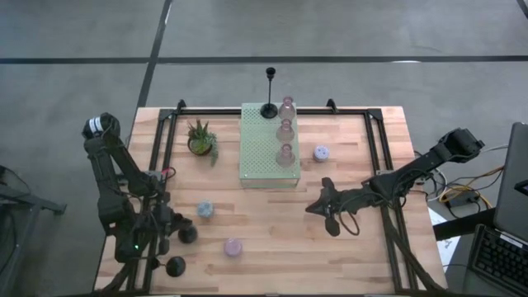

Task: Pick & Place candle stick holders
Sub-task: Put the top black candle holder on the shelf aligned with the other black candle holder

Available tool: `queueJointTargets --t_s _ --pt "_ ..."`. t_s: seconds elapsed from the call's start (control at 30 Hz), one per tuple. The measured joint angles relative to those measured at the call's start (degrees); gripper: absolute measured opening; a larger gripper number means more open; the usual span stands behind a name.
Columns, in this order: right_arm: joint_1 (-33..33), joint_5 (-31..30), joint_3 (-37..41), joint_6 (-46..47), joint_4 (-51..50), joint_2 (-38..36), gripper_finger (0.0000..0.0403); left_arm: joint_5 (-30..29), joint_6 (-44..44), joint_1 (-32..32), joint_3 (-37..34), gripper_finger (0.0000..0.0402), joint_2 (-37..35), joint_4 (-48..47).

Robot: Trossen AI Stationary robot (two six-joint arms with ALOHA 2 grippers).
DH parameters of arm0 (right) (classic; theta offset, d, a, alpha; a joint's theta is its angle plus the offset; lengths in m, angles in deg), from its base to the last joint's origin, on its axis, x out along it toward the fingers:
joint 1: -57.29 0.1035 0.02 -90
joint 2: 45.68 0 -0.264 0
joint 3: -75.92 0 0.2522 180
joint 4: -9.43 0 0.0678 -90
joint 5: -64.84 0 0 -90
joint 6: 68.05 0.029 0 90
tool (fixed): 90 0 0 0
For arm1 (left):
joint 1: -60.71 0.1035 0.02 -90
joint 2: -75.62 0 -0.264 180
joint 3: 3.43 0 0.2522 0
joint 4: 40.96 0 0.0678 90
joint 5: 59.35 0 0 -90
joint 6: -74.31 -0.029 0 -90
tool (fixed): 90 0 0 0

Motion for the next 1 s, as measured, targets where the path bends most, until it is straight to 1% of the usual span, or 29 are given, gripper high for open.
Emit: queueJointTargets --t_s 0.17,0.23,0.4,0.57,0.67,0.87,1.0 --pt "0.0 0.0 0.0 -0.2 0.0 0.0 0.0008 -3.2 -1.3 0.0 0.0 0.003 -0.4 0.0" --pt "0.0 0.0 0.0 -0.2 0.0 0.0 0.0008 -4.6 -1.9 0.0 0.4 0.0027 -1.0 -0.1" --pt "0.0 0.0 0.0 -0.2 0.0 0.0 0.0008 -11.2 -5.3 0.1 2.1 0.0021 -2.8 0.0" --pt "0.0 -0.1 0.0 -0.6 0.0 0.0 0.0009 -17.6 -11.2 1.3 4.6 0.003 -5.6 0.0" --pt "0.0 -0.1 0.0 -0.7 0.0 0.0 0.0008 -20.3 -14.2 3.4 5.9 0.0023 -7.6 0.0" --pt "0.0 -0.1 0.0 -2.5 0.1 0.0 0.0008 -20.8 -21.9 10.0 8.4 0.002 -11.8 0.1" --pt "0.0 -0.1 0.0 -3.3 0.7 0.0 0.0008 -20.8 -26.6 15.3 10.9 0.0029 -13.3 0.2"
